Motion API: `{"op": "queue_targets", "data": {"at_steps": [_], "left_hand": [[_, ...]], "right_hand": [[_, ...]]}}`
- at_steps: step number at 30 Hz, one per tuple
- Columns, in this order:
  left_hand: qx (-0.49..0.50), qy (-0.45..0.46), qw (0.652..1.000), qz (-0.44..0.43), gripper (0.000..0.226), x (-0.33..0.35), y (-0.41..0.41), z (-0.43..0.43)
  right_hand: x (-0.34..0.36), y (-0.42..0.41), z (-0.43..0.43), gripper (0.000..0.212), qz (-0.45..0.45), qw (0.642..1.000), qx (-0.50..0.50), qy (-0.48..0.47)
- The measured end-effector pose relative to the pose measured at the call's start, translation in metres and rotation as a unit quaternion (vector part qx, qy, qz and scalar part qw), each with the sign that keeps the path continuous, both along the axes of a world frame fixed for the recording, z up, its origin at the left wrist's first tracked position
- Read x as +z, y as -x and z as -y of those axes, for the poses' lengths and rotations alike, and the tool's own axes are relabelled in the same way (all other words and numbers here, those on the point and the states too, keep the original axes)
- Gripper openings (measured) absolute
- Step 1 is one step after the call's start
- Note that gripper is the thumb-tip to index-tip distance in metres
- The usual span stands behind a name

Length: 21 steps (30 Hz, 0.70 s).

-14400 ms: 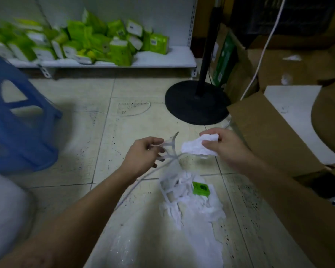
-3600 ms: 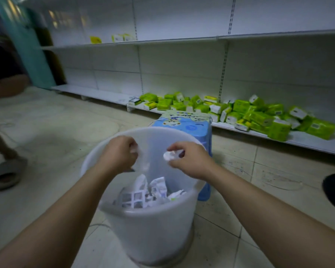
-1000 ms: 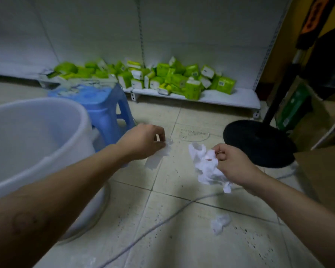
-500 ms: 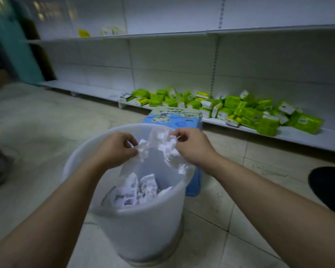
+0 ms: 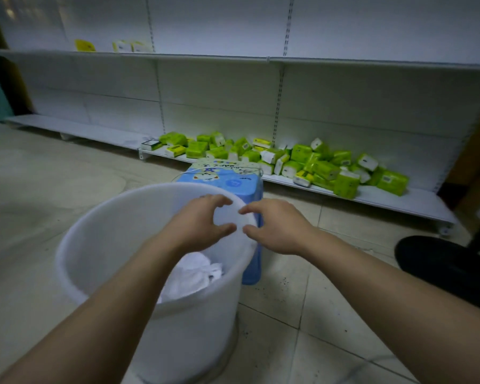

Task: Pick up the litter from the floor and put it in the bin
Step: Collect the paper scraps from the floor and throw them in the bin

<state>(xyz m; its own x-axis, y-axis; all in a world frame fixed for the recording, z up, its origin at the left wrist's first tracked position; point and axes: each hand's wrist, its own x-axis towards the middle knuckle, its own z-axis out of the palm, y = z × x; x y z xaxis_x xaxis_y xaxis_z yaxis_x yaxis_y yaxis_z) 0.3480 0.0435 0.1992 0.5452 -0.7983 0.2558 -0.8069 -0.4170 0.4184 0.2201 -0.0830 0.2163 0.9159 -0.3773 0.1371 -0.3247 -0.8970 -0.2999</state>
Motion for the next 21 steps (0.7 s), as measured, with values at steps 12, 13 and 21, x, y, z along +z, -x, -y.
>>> {"op": "queue_targets", "data": {"at_steps": [12,13,21], "left_hand": [[-0.197,-0.057,0.978,0.034,0.063,-0.013,0.149,0.114],[-0.213,-0.086,0.972,0.050,0.064,-0.019,0.162,0.123],[-0.258,-0.231,0.938,0.029,0.067,-0.113,0.261,0.178]], "right_hand": [[-0.014,0.201,0.126,0.065,-0.063,0.985,-0.151,0.050],[-0.020,0.217,0.135,0.065,-0.070,0.984,-0.158,0.043],[-0.115,0.341,0.182,0.070,-0.115,0.968,-0.203,-0.088]]}}
